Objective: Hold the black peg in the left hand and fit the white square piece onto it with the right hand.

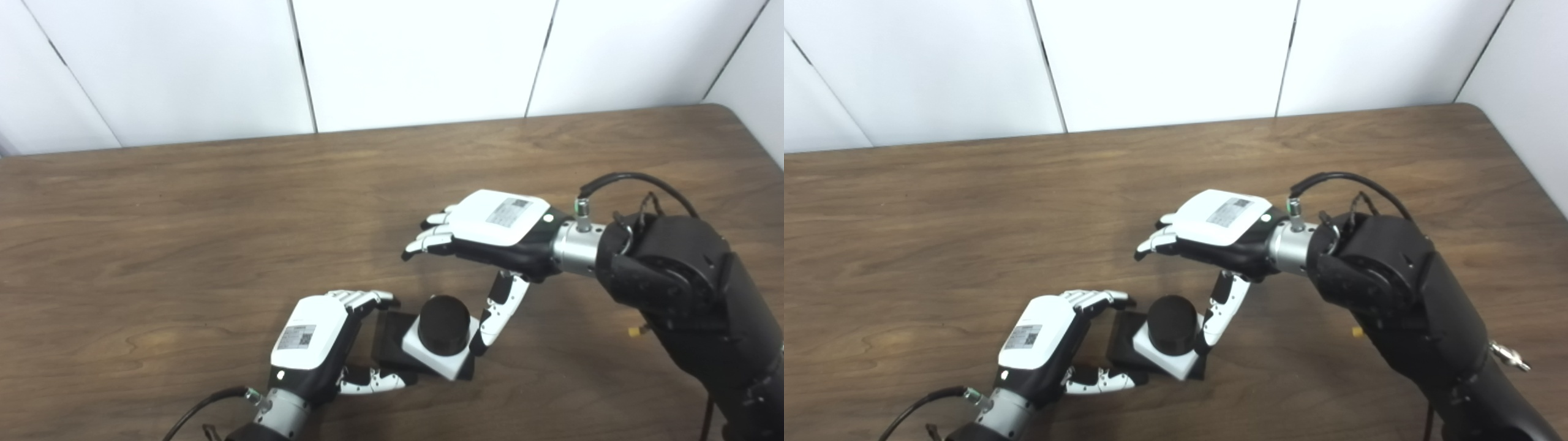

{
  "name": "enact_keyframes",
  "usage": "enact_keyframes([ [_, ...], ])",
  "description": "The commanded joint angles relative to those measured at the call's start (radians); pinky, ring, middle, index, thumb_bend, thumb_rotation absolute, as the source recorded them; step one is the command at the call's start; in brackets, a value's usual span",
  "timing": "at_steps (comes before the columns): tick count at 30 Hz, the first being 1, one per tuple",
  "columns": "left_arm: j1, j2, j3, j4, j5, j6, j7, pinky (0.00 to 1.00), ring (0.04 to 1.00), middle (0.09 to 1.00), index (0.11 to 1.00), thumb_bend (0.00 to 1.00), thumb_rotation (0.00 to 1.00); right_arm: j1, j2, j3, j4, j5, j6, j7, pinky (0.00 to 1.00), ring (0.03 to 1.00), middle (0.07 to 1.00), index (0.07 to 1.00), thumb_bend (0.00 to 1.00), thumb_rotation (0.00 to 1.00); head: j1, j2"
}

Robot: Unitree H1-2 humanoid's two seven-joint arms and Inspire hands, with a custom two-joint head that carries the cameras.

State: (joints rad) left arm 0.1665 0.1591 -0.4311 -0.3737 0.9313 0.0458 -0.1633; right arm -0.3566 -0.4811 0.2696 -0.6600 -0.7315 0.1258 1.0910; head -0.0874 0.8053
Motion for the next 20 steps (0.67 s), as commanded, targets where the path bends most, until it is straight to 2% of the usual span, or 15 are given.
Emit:
enact_keyframes([
  [1,0.012,0.005,0.019,0.006,-0.027,-0.01,0.016,0.79,0.787,0.811,0.889,0.99,0.66,-0.006,-0.013,-0.035,-0.038,0.014,0.021,-0.044,0.93,0.939,0.887,0.878,1.0,0.56,-0.003,0.001],
  [3,0.016,0.01,0.03,0.005,-0.044,-0.021,0.02,0.76,0.798,0.855,0.963,1.0,0.7,0.013,-0.016,-0.05,-0.042,0.019,0.034,-0.053,0.93,0.94,0.886,0.878,1.0,0.57,-0.006,0.001],
  [5,0.021,0.012,0.044,0.004,-0.055,-0.026,0.025,0.72,0.8,0.879,0.991,1.0,0.73,0.037,-0.019,-0.063,-0.045,0.018,0.046,-0.065,0.93,0.946,0.889,0.878,1.0,0.58,-0.009,0.001],
  [8,0.029,0.006,0.067,-0.005,-0.085,-0.017,0.02,0.72,0.832,0.928,1.0,1.0,0.75,0.075,-0.02,-0.073,-0.039,-0.002,0.032,-0.097,0.92,0.946,0.887,0.875,0.99,0.74,-0.006,0.0],
  [9,0.031,0.005,0.073,-0.01,-0.098,-0.01,0.012,0.74,0.855,0.948,1.0,1.0,0.76,0.083,-0.018,-0.074,-0.037,-0.009,0.029,-0.105,0.92,0.945,0.887,0.878,0.94,0.84,-0.006,-0.001],
  [11,0.033,0.005,0.087,-0.018,-0.134,-0.002,-0.002,0.77,0.883,0.971,1.0,1.0,0.76,0.096,-0.013,-0.076,-0.034,-0.017,0.031,-0.121,0.91,0.943,0.886,0.879,0.9,0.94,-0.007,-0.002],
  [14,0.037,0.008,0.119,-0.045,-0.198,0.003,-0.018,0.79,0.916,0.996,1.0,1.0,0.75,0.124,0.011,-0.106,-0.029,0.01,0.072,-0.152,0.91,0.938,0.884,0.875,0.86,0.99,-0.01,-0.006],
  [17,0.049,-0.004,0.169,-0.084,-0.308,0.031,-0.035,0.79,0.923,1.0,1.0,1.0,0.75,0.164,0.04,-0.153,-0.023,0.073,0.126,-0.198,0.9,0.937,0.892,0.889,0.82,1.0,-0.012,-0.009],
  [19,0.061,-0.021,0.216,-0.103,-0.424,0.027,-0.02,0.84,0.941,0.998,1.0,1.0,0.74,0.215,0.076,-0.204,-0.015,0.134,0.163,-0.259,0.87,0.93,0.892,0.893,0.81,1.0,-0.012,-0.013],
  [20,0.069,-0.039,0.246,-0.108,-0.509,0.019,-0.009,0.9,0.965,0.998,1.0,1.0,0.75,0.244,0.098,-0.231,-0.012,0.166,0.18,-0.292,0.85,0.93,0.899,0.899,0.8,1.0,-0.012,-0.013],
])
